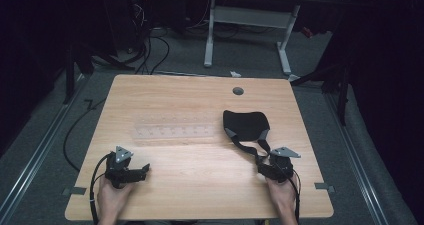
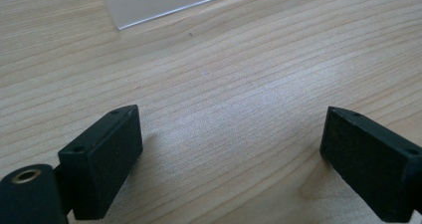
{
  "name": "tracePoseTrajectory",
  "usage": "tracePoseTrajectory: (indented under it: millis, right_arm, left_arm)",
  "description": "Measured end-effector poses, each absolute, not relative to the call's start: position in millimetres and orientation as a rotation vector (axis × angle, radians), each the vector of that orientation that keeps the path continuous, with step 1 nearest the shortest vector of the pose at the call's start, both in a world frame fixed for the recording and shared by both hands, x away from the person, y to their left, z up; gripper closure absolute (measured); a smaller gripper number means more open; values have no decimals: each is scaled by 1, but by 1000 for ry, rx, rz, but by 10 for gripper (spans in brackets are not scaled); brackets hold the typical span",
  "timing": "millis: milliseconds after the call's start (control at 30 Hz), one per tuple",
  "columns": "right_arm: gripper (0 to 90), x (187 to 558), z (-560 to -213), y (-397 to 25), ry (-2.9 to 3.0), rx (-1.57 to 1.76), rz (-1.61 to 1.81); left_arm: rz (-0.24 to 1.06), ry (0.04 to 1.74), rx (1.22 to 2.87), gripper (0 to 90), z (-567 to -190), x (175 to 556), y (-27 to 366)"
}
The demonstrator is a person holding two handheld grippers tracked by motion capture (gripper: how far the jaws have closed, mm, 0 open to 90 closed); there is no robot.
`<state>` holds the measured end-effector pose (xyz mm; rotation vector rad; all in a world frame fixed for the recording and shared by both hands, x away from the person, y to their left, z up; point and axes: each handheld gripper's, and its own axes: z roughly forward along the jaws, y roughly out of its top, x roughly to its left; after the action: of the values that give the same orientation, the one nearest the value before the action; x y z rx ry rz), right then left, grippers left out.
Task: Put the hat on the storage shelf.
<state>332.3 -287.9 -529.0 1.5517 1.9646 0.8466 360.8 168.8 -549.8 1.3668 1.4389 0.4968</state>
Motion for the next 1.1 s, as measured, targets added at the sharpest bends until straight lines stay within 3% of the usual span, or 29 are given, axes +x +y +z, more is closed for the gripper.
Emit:
tracePoseTrajectory:
  millis: [633, 1100]
  right_arm:
    - [395, 317, -506, -306, 1868, 1552, 963]
    - [390, 342, -485, -309, 1838, 1527, 965]
  left_arm:
    - [496, 1437, 1365, 114, -550, 361, 168]
    - [498, 1438, 1362, 119, -549, 360, 168]
